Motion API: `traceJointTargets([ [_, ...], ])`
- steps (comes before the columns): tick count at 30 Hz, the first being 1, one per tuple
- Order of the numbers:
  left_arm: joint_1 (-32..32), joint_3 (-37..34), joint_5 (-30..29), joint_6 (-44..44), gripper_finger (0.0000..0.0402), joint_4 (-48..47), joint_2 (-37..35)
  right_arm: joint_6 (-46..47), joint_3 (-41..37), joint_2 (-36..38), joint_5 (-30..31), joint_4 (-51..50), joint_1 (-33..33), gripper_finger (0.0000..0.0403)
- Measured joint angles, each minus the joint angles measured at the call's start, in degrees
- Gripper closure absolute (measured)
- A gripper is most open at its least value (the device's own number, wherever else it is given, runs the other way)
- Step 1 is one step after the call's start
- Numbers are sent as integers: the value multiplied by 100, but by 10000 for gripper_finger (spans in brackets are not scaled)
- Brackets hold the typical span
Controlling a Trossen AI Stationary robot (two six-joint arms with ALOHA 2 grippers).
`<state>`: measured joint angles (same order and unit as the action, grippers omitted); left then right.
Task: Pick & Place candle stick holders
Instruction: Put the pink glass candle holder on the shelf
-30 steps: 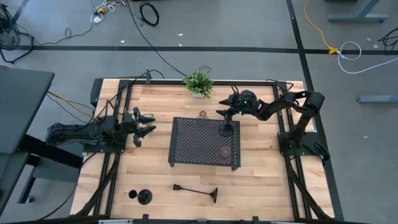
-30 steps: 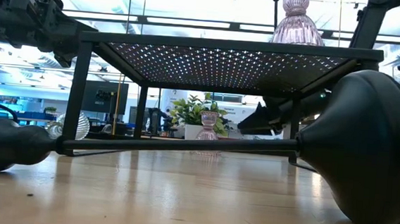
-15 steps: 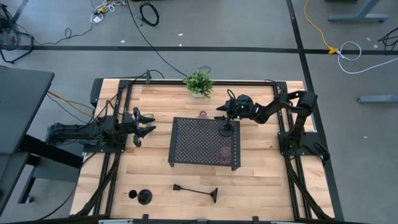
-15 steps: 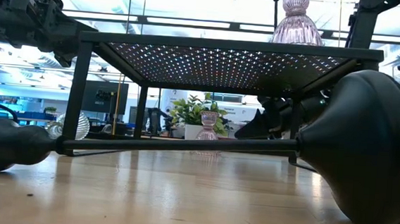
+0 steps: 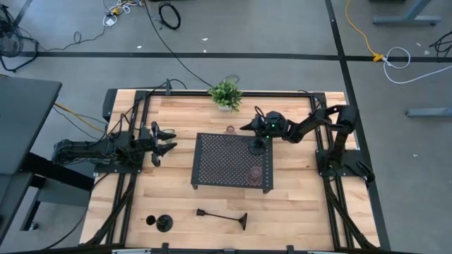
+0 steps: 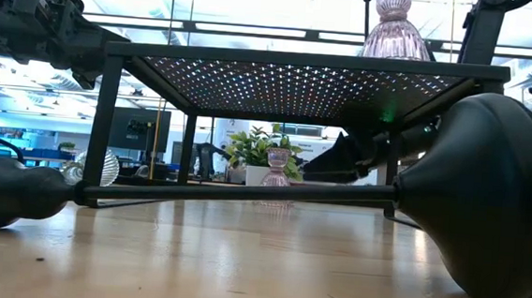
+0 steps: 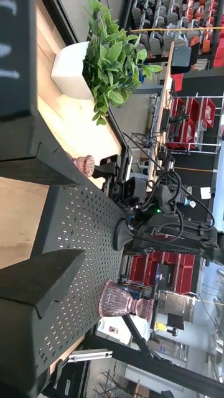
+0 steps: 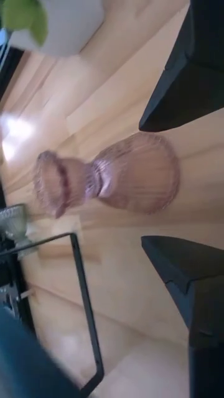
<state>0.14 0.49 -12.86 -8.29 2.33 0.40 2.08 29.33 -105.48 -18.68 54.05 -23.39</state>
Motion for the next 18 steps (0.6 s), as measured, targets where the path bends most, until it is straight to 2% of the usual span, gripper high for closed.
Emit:
traceJointTargets([
  [18, 0, 0, 0, 16, 223, 2, 0, 47, 672, -399, 171, -86, 330, 119],
])
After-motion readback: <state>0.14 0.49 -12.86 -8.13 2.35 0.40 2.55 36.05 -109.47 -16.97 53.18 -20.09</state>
